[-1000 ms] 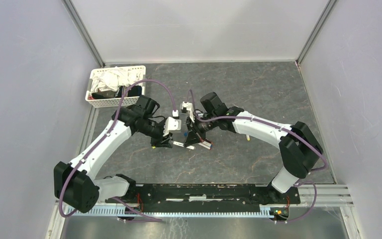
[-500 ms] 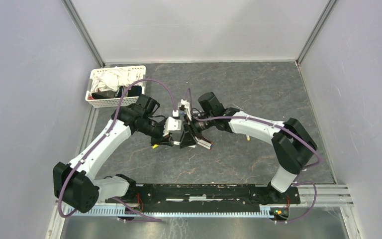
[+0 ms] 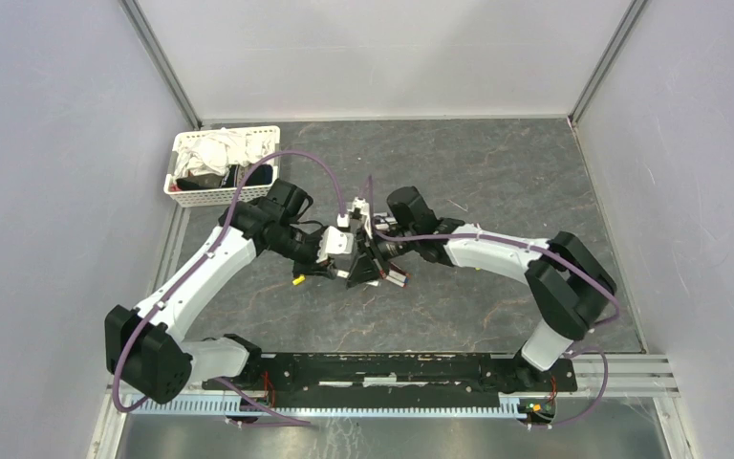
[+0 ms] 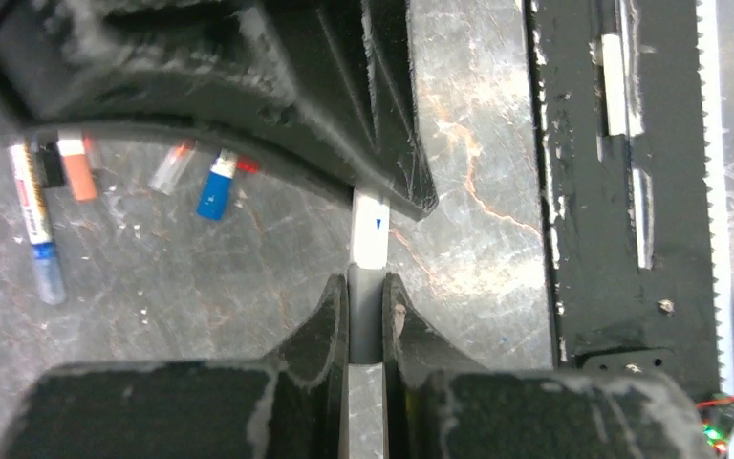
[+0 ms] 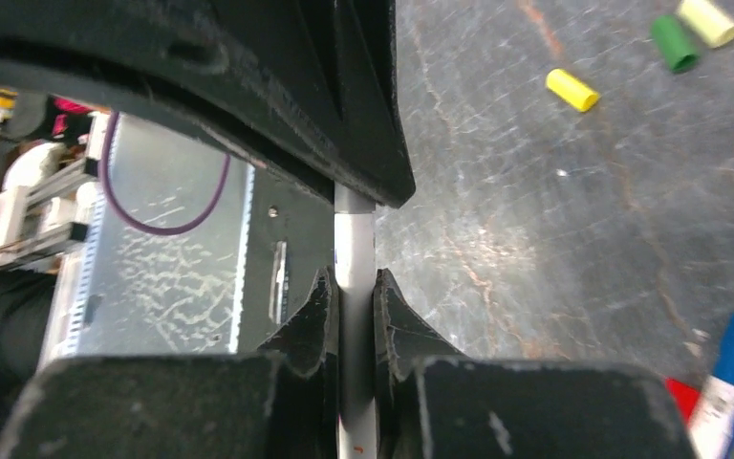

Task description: Open the pen caps

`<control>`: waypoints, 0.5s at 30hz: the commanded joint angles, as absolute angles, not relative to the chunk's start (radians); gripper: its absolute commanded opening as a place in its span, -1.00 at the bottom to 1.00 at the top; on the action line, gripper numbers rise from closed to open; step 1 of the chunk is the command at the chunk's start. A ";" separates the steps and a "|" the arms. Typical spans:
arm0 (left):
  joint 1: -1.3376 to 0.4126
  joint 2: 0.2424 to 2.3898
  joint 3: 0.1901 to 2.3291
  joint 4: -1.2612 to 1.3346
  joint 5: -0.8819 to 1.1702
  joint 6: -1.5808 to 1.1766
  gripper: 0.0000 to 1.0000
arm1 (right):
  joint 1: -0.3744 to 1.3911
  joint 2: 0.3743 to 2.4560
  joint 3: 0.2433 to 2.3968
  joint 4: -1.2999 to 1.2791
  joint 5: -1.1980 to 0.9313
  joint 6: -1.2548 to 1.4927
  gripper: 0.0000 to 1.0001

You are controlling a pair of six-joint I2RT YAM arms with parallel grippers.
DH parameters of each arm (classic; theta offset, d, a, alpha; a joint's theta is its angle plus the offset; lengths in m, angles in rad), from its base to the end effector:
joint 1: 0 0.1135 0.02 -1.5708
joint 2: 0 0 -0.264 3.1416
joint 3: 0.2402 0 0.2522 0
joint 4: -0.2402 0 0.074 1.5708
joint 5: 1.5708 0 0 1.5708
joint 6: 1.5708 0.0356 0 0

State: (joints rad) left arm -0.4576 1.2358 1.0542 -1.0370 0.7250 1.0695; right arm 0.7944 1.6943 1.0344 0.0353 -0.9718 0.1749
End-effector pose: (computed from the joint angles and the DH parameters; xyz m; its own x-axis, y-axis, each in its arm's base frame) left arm 0.1867 -0.1182 0.2831 0.0653 0.6995 -0.7116 0.9960 -0.0895 0.0034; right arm 0.2307 0.2768 0.2177 -0.5552 -0.4253 -0.7148 -0.7871 -0.0090 0.6168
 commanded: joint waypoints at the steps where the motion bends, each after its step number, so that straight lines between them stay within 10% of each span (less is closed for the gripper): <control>1: -0.398 1.243 1.139 -1.065 0.535 1.186 -0.95 | 0.731 1.561 0.879 0.014 -0.897 0.156 -1.00; 15: -0.187 1.358 1.045 -0.797 0.537 1.131 -0.95 | 0.511 1.338 0.728 -0.116 -0.373 0.201 -1.00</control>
State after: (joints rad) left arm -0.1879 1.3491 1.1454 -0.9585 0.5148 1.2114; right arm 0.5880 1.4052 0.7311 -0.0765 -0.6834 0.1722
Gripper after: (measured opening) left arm 0.140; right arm 0.117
